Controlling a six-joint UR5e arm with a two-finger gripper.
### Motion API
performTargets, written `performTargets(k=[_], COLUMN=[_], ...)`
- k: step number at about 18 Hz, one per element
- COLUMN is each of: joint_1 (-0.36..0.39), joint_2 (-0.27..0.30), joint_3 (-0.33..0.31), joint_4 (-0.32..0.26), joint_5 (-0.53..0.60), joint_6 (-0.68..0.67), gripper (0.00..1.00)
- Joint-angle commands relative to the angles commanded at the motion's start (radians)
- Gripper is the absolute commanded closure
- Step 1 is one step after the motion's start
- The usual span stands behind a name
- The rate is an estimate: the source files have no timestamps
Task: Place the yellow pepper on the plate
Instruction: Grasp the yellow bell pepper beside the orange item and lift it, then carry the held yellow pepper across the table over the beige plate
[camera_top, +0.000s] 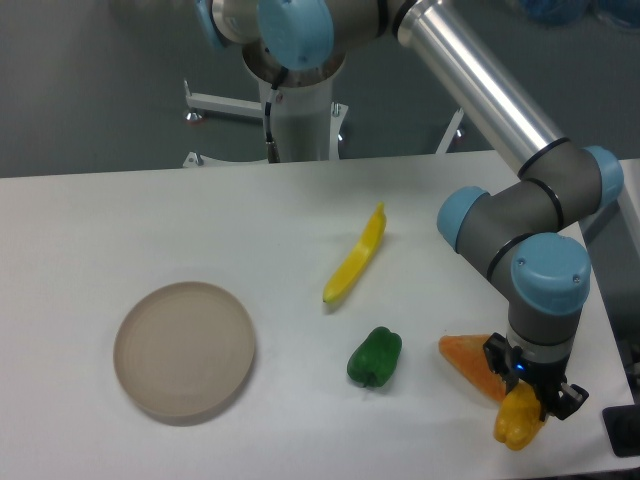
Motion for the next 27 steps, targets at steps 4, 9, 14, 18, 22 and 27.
performTargets(k=[4,9,14,18,22,27], joint_1=[-0.002,-0.026,-0.05,-0.063,-0.095,-0.146], joint_2=[0.006,0.032,0.149,0.231,0.281,0.34], joint_3=[-0.008,-0.023,-0.165,-0.244,-0.288,-0.37], joint_4=[0.0,-0.012,-0.023,-0.096,-0.146,-0.147], joint_5=[0.0,0.003,-0.002,0.002,0.002,0.002], joint_6=[-0.008,-0.023,-0.049,-0.057,-0.132,-0.225], gripper=[0.51,0.51,0.51,0.51,0.51,0.51])
